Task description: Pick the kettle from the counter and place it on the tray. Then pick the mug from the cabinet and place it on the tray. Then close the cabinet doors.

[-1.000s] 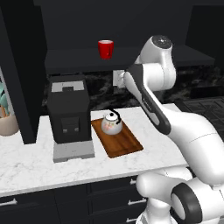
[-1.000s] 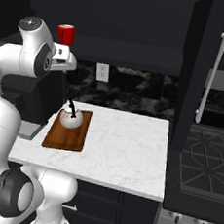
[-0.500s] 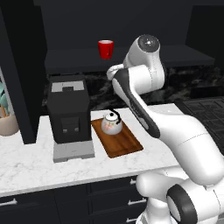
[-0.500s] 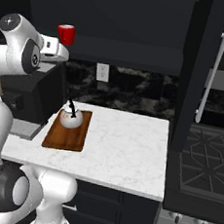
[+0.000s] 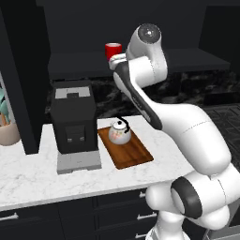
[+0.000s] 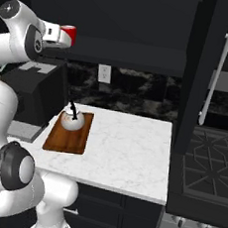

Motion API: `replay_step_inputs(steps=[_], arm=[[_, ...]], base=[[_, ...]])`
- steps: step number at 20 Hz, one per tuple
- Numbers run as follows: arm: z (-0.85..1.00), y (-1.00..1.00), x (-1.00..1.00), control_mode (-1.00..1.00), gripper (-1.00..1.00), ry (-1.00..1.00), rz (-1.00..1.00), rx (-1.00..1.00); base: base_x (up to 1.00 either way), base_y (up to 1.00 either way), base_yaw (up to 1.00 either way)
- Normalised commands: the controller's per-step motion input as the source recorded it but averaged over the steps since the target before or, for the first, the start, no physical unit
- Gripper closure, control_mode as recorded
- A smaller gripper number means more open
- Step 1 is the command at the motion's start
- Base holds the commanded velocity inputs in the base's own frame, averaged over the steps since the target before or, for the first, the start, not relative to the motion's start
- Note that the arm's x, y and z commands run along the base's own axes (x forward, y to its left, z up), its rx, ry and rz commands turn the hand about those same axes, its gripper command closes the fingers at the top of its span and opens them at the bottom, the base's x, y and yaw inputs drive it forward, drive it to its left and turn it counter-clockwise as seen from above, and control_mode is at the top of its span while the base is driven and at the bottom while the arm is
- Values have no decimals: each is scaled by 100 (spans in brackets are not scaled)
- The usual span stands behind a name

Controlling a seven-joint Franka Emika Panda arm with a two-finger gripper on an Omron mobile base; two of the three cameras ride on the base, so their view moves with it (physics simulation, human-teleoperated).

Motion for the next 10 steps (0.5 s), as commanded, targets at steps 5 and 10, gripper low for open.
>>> replay_step_inputs(steps=[5,10], arm=[[8,10,49,-100,-100,-13,-9,5],[1,21,40,-100,-100,-5,-7,11]], base=[[0,0,0],[0,0,0]])
